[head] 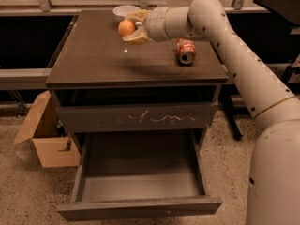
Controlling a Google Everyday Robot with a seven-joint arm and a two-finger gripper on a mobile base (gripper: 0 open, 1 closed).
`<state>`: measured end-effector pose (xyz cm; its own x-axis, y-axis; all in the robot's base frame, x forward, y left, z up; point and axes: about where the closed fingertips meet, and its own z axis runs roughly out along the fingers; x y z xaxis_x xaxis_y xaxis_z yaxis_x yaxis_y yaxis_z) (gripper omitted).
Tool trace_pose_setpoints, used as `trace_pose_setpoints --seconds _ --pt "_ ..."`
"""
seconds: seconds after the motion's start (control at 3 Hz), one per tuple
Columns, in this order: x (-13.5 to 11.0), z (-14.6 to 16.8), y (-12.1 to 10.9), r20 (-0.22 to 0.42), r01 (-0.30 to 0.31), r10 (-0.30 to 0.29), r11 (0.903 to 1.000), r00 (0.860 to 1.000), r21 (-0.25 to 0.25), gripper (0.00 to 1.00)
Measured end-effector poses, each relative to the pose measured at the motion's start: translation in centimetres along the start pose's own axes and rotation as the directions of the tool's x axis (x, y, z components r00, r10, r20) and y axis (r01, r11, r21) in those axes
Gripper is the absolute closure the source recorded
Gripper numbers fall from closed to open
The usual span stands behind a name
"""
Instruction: Pick orange from middle drawer and place on counter
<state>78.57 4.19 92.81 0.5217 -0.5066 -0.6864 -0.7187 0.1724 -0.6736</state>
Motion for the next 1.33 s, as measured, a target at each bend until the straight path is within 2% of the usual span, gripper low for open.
trace_pose_setpoints --seconds 0.33,0.67,1.0,1.33 --pt "-0.7 1.2 0.3 0.008 -0.112 0.112 0.9936 0.994 0.017 1.00" --pt "-0.5 3.0 1.7 0.004 -0.240 0.240 0.9707 0.971 -0.002 1.00" --pt "0.1 4.1 3.1 -0.023 -0.322 0.321 0.9458 0.947 -0.040 1.00" --pt "0.8 4.2 3.7 -0.055 -0.364 0.361 0.9288 0.931 -0.069 1.00"
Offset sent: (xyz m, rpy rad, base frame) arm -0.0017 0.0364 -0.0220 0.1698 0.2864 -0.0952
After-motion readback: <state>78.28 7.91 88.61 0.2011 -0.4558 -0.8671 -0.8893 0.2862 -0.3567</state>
